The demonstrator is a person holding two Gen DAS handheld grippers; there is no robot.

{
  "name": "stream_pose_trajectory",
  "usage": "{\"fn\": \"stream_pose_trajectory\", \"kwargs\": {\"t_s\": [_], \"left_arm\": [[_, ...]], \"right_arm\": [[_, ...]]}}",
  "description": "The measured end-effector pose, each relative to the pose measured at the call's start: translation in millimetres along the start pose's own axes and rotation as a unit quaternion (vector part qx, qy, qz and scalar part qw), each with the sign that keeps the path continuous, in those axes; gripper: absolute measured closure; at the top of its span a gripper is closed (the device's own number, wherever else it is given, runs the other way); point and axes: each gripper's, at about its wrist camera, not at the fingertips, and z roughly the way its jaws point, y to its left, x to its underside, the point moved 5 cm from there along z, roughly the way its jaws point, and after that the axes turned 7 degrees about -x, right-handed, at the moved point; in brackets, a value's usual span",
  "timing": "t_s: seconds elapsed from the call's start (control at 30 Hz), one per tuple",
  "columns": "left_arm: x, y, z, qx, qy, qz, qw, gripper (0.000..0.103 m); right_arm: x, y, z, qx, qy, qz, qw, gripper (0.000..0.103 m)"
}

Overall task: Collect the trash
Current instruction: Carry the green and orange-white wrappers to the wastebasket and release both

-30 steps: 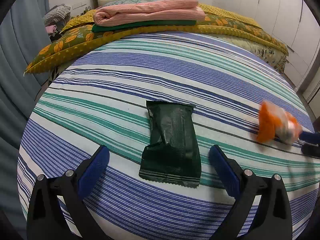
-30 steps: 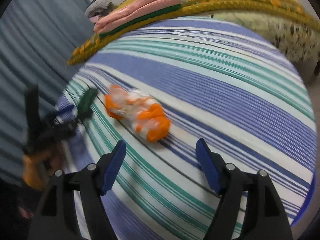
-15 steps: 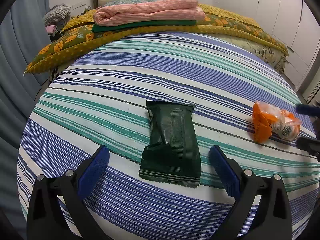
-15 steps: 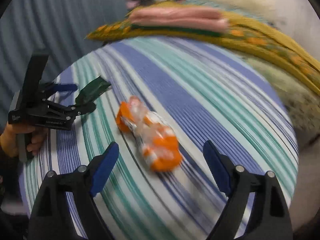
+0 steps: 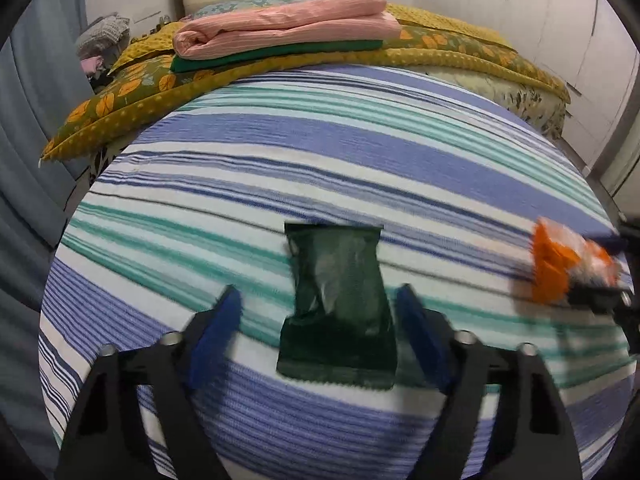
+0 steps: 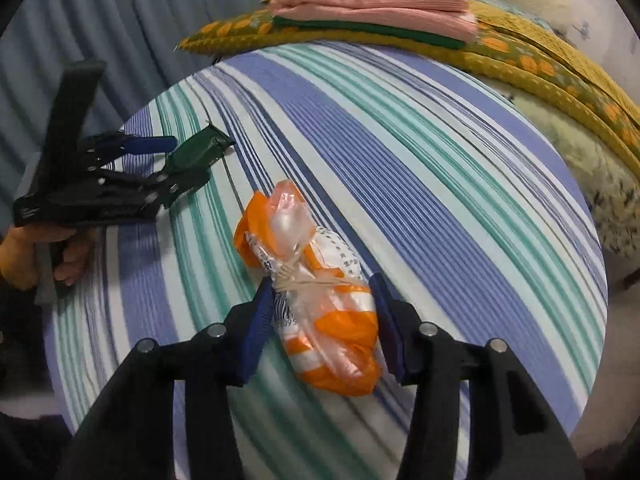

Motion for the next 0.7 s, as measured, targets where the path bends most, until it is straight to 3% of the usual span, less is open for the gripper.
{"fn": "stream_pose_trajectory", "kwargs": {"t_s": [0.03, 0.07, 0.33, 0.43, 0.7], "left_arm": [[-1.9, -0.8, -0.7, 0.003, -0.002, 0.0, 1.0, 0.056], [-4.4, -3.2, -1.2, 0.003, -0.003, 0.002, 1.0, 0.066], [15.8, -34.4, -37.3, 0.049, -0.023, -0.015, 0.9984, 0.069], [31.2, -65.1, -58.3, 0.073, -0.029, -0.003, 0.9969, 0.069], [57.3, -150.6, -110.7, 0.094, -0.06, 0.039, 0.9931, 0.069]], "right_arm": [[3.6, -0.7, -4.6, 0.003, -0.004, 0.01, 1.0, 0.056], [7.4, -1.6, -9.7, 0.005, -0.01, 0.02, 1.0, 0.056], [43.8, -8.1, -39.5, 0.026, -0.051, 0.082, 0.995, 0.056], [62.4, -13.9, -50.5, 0.031, -0.068, 0.111, 0.991, 0.056], [103.5, -26.5, -89.7, 0.048, -0.103, 0.151, 0.982, 0.056]]}}
